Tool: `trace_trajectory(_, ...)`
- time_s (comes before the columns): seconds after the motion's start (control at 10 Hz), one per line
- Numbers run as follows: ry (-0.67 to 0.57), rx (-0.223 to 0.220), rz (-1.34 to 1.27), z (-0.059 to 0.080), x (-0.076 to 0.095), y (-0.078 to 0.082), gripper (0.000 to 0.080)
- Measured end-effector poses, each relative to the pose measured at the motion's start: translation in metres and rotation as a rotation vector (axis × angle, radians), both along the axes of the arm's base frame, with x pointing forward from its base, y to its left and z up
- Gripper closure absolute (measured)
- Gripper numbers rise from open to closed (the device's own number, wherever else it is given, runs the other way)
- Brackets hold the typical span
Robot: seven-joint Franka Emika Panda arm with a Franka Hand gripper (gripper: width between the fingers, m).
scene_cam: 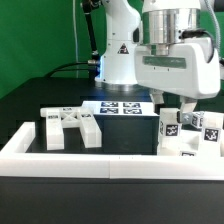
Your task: Assemble chair
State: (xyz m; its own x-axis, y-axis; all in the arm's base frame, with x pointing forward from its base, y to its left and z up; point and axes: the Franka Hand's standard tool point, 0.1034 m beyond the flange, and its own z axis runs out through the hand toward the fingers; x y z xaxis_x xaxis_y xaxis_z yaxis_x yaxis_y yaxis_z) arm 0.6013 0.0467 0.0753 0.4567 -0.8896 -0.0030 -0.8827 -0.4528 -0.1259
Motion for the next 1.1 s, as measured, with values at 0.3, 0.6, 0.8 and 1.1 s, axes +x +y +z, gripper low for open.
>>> trace_trajectory(0.3,-0.019,-0.036,0.302,-0.0002,-0.0004,-0.0001,0.0151)
trace_trajectory(0.6,-0.028,-0.073,0.596,-0.0031,-0.0024,-0.0052,0.0151)
trace_trajectory(0.8,-0.031,-0.106,0.779,-0.0015,-0.0018,-0.0044,0.0151)
trace_trajectory(1.1,-0.028,-0.142,0.938,-0.0005,-0.0003,-0.0052,0.0151)
